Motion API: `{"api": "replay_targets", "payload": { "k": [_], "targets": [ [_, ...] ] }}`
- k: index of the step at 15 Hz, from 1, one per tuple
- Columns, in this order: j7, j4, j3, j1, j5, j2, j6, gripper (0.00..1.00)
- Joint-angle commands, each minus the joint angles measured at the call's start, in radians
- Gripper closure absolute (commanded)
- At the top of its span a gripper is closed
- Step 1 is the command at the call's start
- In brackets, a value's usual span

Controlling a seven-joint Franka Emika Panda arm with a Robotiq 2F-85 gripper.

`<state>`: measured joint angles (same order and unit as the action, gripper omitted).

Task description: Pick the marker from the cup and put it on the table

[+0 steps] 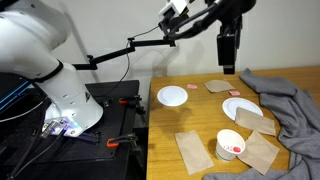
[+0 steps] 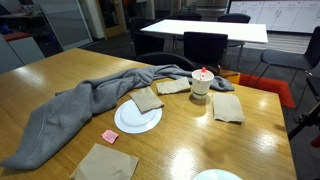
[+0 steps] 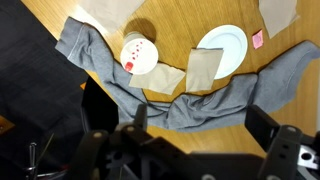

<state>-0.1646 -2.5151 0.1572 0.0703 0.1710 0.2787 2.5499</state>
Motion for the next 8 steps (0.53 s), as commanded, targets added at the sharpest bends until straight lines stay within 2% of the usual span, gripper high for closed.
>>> {"api": "replay_targets", "payload": {
  "k": [1, 5, 8],
  "targets": [
    [-0.184, 0.022, -0.063, 0.057, -0.040, -0.091, 0.034, 0.00],
    [-0.449, 0.049, -0.100, 0.108, -0.191, -0.177, 0.041, 0.00],
    [-0.671, 0.082, -0.098, 0.122, -0.341, -0.238, 0.026, 0.00]
  ]
}}
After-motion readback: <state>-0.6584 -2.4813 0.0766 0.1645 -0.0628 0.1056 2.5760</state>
